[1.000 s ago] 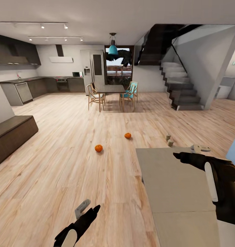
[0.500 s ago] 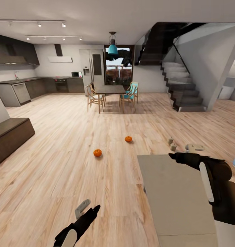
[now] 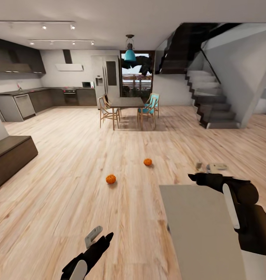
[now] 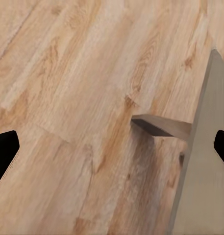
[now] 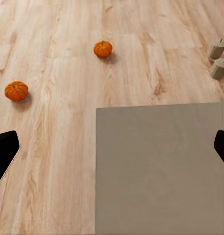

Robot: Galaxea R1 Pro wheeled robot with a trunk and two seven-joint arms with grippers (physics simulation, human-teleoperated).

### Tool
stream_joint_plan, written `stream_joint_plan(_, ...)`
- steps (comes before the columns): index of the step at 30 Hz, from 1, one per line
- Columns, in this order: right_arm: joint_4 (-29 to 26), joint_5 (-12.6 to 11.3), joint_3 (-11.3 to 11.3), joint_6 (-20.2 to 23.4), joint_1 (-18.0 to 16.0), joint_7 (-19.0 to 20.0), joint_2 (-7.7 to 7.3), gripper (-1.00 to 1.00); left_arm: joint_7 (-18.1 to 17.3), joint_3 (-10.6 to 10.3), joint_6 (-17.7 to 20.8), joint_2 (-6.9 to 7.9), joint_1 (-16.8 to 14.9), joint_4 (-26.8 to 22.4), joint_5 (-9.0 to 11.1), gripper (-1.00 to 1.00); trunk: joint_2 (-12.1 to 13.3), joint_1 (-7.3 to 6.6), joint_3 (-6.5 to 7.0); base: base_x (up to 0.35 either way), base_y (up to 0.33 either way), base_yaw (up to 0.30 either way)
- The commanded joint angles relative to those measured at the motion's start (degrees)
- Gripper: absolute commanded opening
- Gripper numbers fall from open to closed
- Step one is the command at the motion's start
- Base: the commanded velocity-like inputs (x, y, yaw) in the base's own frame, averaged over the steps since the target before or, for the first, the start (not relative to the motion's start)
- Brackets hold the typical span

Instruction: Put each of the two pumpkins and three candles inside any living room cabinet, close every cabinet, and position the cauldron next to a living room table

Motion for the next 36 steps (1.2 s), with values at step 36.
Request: stream_joint_plan(36,-0.05,-0.18,1.94,0.27,0.03,0.1,-0.01,1.0,0.52,-0.01,0.19,0.01,-0.03,0.17,0.86,1.0,-0.03,0.03,-0.06,0.287,0.147,0.275)
